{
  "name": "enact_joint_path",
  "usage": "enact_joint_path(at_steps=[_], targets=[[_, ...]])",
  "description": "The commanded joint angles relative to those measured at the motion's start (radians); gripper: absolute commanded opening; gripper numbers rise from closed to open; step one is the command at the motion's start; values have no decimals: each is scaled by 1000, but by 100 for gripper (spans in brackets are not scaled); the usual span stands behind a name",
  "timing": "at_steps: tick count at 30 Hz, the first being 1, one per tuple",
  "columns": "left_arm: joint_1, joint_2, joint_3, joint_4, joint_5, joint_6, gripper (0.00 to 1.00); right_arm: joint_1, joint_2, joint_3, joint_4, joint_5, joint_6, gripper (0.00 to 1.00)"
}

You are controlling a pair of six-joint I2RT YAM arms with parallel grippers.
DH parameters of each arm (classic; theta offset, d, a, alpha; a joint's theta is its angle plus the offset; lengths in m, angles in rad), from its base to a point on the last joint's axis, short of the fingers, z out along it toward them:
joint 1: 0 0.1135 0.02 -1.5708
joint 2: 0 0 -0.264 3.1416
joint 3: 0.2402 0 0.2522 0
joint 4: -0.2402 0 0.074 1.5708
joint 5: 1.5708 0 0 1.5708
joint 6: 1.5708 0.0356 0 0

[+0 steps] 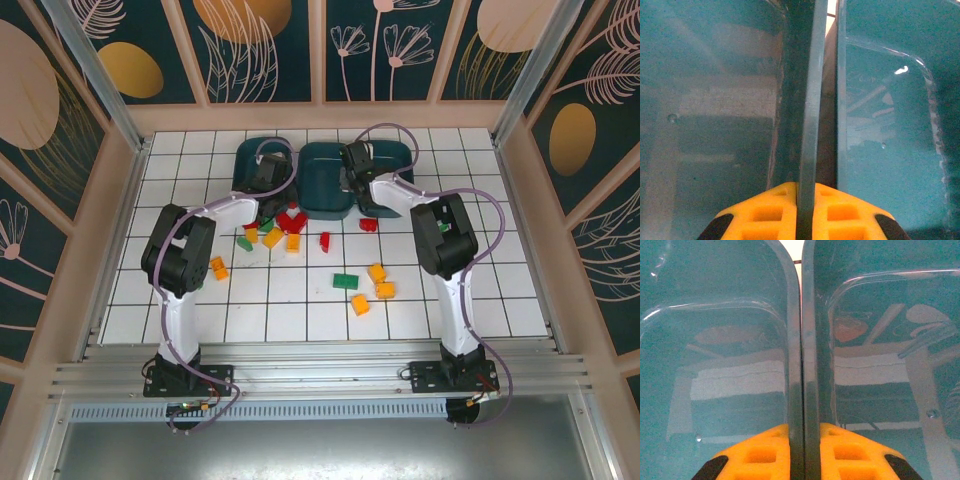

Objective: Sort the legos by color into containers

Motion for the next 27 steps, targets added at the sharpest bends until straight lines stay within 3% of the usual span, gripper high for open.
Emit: enact_joint_path(at_steps=[1, 12, 19, 22, 23, 27], targets=[[-15, 48, 56, -109, -15, 0, 0, -24, -15, -18, -24, 14, -6, 0], [0, 128, 174, -265, -163, 159, 0, -109, 36, 49, -52, -76, -157, 0], [73, 138, 132, -259, -102, 177, 1, -107, 34, 73, -68, -147, -135, 0], [77, 133, 141, -258, -72, 185, 15, -105, 30, 84, -77, -172, -112, 10], [76, 134, 150, -265, -73, 187, 27, -103, 28, 87, -77, -176, -105, 18], [76, 112, 165, -279, -67, 193, 37, -103, 8, 98, -94, -158, -92, 24]])
